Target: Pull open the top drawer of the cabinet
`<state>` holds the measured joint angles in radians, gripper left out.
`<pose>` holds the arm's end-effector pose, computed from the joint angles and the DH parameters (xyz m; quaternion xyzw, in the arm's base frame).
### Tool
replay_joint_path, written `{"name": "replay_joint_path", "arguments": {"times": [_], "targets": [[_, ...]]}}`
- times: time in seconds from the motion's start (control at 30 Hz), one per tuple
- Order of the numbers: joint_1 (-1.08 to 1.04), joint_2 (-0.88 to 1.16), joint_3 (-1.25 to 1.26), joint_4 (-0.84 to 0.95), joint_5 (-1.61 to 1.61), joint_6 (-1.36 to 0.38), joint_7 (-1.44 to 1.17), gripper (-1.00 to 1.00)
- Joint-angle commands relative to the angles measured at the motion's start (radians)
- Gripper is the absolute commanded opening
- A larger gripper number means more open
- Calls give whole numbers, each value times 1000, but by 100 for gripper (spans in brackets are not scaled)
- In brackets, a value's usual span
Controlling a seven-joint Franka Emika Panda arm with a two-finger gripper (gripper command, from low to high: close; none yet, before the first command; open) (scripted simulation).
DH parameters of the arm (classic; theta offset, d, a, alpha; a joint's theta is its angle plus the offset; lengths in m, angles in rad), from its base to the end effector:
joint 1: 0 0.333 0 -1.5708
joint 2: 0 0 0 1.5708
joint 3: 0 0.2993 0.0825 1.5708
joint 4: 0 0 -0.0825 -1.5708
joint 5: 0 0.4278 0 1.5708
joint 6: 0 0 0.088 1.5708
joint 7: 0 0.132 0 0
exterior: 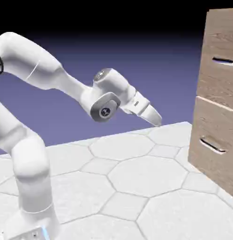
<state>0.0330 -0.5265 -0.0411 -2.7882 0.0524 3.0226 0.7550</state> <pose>0.4579 -0.0061 0.3889 -0.8524 0.3681 -0.3367 0.1568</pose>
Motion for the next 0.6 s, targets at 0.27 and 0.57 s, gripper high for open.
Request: {"name": "replay_joint_path", "arguments": {"times": [0.27, 0.57], "targets": [[157, 324, -307, 163, 391, -107, 104, 100], [314, 649, -614, 326, 783, -214, 209, 100]]}}
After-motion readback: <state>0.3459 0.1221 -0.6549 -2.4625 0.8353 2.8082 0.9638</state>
